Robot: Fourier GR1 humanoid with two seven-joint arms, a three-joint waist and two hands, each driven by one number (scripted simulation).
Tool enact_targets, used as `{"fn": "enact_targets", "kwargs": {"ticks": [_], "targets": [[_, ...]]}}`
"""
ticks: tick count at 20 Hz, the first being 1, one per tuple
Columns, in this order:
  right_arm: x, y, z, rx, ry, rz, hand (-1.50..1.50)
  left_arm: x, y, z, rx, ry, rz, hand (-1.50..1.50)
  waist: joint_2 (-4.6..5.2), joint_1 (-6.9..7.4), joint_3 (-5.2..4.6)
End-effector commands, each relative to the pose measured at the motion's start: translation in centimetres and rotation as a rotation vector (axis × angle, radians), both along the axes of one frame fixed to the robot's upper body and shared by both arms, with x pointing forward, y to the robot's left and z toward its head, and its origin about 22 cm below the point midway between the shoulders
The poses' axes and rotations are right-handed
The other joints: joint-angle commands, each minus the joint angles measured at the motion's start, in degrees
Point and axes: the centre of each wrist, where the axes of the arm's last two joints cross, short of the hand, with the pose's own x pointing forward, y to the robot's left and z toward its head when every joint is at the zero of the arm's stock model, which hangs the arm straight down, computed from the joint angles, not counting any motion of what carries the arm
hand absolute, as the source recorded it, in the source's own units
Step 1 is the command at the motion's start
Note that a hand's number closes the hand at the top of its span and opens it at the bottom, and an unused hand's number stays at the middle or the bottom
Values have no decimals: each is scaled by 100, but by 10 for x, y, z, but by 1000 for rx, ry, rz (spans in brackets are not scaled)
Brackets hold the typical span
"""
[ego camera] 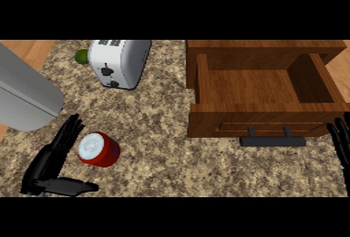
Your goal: Pick up the can, place it into the drawer and close the drawer
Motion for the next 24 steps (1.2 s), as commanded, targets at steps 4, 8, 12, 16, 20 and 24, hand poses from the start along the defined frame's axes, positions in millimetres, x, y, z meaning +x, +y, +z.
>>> {"fn": "enact_targets", "kwargs": {"ticks": [4, 8, 12, 16, 20, 24], "targets": [[-8, -4, 3, -2, -13, -14, -150, -5, 10, -29, 6, 35, -13, -150, 0, -3, -1], [4, -3, -17, 6, -17, -2, -150, 2, 15, -39, 12, 22, 27, -150, 2, -3, -1], [5, 3, 15, 6, -33, -15, -150, 13, 25, -45, -19, 37, 32, -150, 1, -6, -2], [-17, -4, 7, -7, -18, -6, -150, 12, 23, -60, -16, 67, 44, -150, 1, -18, -1], [-3, 5, 10, 19, -15, -10, -150, 20, 8, -50, -3, 37, 19, -150, -2, 0, 0], [-15, 2, 8, 15, -22, -7, -150, 2, 25, -67, -2, 49, 27, -150, -2, -4, 0]]}}
